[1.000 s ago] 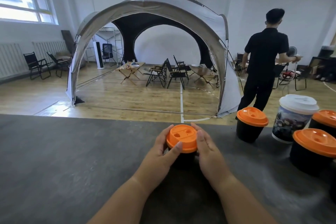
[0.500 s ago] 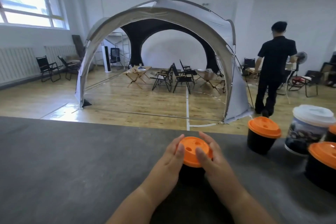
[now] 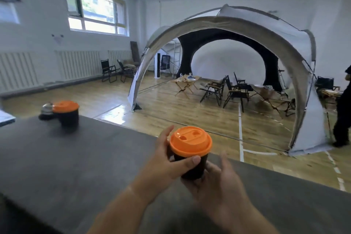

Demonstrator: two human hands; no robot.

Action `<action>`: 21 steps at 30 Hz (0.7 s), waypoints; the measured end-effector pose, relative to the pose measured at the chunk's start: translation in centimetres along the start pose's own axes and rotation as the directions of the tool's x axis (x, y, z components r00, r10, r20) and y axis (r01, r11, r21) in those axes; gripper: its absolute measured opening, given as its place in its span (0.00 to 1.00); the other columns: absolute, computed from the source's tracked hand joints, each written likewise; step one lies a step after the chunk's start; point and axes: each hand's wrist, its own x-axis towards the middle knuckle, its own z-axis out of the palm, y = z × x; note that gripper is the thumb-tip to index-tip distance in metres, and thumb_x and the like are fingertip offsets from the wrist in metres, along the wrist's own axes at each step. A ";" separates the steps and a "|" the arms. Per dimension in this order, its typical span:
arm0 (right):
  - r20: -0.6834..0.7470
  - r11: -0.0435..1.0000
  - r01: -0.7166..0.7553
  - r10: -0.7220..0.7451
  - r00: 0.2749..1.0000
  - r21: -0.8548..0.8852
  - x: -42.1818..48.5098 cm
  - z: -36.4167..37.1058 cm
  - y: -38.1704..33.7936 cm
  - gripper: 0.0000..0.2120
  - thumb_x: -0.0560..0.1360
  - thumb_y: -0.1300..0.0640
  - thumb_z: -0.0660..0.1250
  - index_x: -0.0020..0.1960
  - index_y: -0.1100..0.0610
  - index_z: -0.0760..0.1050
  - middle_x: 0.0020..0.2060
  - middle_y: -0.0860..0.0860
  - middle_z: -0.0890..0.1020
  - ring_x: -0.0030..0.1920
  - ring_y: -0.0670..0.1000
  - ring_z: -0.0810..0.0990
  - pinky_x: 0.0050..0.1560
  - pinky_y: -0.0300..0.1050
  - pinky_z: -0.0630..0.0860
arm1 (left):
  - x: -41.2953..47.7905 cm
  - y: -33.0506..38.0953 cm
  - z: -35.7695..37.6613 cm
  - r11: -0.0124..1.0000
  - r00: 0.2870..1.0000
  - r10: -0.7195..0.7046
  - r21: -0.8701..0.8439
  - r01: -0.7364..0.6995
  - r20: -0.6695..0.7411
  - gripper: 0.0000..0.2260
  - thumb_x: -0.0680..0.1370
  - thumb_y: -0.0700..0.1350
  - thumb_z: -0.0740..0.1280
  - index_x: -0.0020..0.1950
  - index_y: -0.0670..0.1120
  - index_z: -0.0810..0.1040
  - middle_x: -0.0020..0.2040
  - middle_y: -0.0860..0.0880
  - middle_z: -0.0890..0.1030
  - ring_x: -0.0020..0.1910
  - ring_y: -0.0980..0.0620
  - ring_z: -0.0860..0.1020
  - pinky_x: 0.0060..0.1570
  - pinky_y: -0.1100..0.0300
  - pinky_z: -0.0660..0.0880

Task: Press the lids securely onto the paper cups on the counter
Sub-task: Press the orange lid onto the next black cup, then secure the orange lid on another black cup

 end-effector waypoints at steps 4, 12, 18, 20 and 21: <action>0.031 0.999 -0.035 0.035 0.999 0.027 6.4 8.9 4.2 0.39 0.80 0.34 0.46 0.66 0.67 0.74 0.58 0.66 0.82 0.61 0.62 0.81 0.68 0.54 0.70 | 1.2 0.2 -10.6 0.998 0.996 0.001 0.066 0.005 -0.092 0.45 0.58 0.51 0.81 0.70 0.60 0.61 0.62 0.60 0.77 0.59 0.66 0.76 0.61 0.63 0.75; -0.042 0.990 -0.143 0.143 0.989 -0.007 18.6 23.9 13.7 0.33 0.81 0.36 0.52 0.79 0.54 0.58 0.74 0.60 0.68 0.74 0.60 0.67 0.72 0.54 0.63 | 4.4 -1.6 -30.8 0.962 0.891 0.095 0.271 0.032 -0.444 0.43 0.65 0.42 0.80 0.74 0.55 0.61 0.64 0.55 0.74 0.62 0.55 0.74 0.62 0.57 0.72; -0.068 0.975 -0.219 0.221 0.973 0.041 22.9 28.9 18.2 0.32 0.82 0.40 0.55 0.79 0.57 0.58 0.76 0.63 0.62 0.77 0.62 0.61 0.74 0.58 0.60 | 6.8 -3.2 -44.7 0.946 0.643 0.091 0.269 0.184 -0.760 0.42 0.66 0.40 0.79 0.74 0.47 0.60 0.67 0.47 0.72 0.66 0.46 0.72 0.63 0.55 0.68; -0.070 0.972 -0.230 0.233 0.970 0.046 23.9 30.2 19.2 0.32 0.82 0.40 0.55 0.78 0.57 0.58 0.76 0.63 0.63 0.76 0.63 0.62 0.74 0.58 0.60 | 7.8 -3.7 -48.1 0.932 0.607 0.075 0.272 0.239 -0.791 0.40 0.66 0.40 0.79 0.72 0.45 0.62 0.67 0.44 0.73 0.66 0.44 0.72 0.59 0.58 0.67; -0.068 0.970 -0.237 0.240 0.968 0.047 24.3 30.8 19.7 0.31 0.82 0.40 0.55 0.78 0.57 0.58 0.76 0.63 0.64 0.76 0.63 0.62 0.74 0.58 0.60 | 8.2 -3.9 -49.3 0.923 0.595 0.061 0.273 0.273 -0.801 0.39 0.67 0.40 0.79 0.72 0.44 0.62 0.67 0.43 0.73 0.65 0.44 0.73 0.58 0.58 0.66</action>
